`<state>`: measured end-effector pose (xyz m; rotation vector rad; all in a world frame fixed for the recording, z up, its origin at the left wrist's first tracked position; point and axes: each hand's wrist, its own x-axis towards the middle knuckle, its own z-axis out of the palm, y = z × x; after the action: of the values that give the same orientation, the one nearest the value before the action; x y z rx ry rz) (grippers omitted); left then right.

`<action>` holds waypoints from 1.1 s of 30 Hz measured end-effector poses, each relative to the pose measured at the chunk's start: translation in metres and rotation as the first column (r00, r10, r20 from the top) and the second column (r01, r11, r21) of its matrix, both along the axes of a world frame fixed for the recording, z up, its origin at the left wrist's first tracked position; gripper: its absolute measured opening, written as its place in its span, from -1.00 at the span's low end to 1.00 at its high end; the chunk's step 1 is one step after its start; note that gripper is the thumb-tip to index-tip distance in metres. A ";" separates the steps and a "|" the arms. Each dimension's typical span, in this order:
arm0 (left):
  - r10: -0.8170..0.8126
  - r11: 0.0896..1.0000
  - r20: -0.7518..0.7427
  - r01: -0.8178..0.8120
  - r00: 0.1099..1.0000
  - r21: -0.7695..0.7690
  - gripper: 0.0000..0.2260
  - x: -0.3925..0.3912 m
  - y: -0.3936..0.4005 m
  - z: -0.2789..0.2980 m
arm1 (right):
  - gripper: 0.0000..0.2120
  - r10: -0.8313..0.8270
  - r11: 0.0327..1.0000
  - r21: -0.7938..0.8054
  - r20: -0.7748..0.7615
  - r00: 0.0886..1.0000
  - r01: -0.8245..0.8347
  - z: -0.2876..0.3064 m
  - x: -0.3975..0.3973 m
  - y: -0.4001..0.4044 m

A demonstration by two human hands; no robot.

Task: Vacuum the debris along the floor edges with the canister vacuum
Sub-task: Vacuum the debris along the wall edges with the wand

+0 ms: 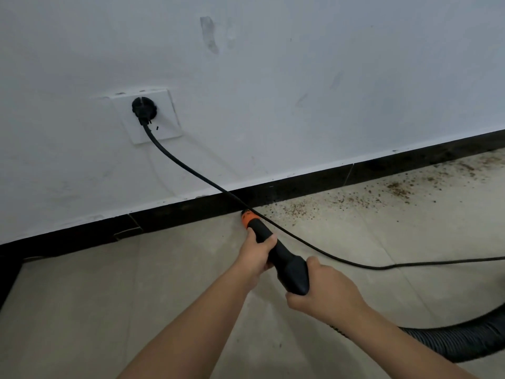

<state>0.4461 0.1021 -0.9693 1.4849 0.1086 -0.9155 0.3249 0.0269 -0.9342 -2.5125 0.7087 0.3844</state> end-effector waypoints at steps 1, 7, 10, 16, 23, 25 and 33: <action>-0.005 1.000 0.002 0.005 1.000 0.002 -0.37 -0.001 -0.001 0.000 | -0.61 -0.003 1.000 -0.006 -0.001 1.000 0.003 -0.001 -0.001 -0.001; -0.019 0.999 0.018 0.018 1.000 0.028 -0.38 -0.003 -0.013 0.003 | -0.63 -0.036 0.999 -0.015 0.011 0.999 0.037 -0.002 -0.003 -0.007; -0.039 0.998 0.036 0.037 0.999 0.055 -0.37 -0.006 -0.018 0.003 | -0.63 -0.060 0.998 -0.007 0.011 0.998 0.060 -0.002 -0.007 -0.011; -0.066 0.997 0.041 0.065 0.997 0.043 -0.36 -0.009 -0.029 0.007 | -0.64 -0.111 0.994 -0.005 0.023 0.994 0.111 -0.005 -0.011 -0.017; -0.115 0.992 0.037 0.113 0.993 0.062 -0.38 -0.011 -0.043 0.007 | -0.65 -0.162 0.987 -0.013 0.052 0.985 0.163 -0.011 -0.016 -0.026; -0.123 0.990 0.039 0.120 0.992 0.069 -0.37 -0.014 -0.047 0.007 | -0.65 -0.176 0.984 -0.019 0.057 0.983 0.178 -0.011 -0.018 -0.029; -0.114 0.986 0.063 0.106 0.991 0.126 -0.39 -0.021 -0.056 0.012 | -0.64 -0.180 0.984 0.005 0.060 0.982 0.180 -0.013 -0.020 -0.042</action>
<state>0.4251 0.0460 -0.9575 1.6486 0.0320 -0.9586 0.3046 -0.0151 -0.9472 -2.4248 0.9036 0.2431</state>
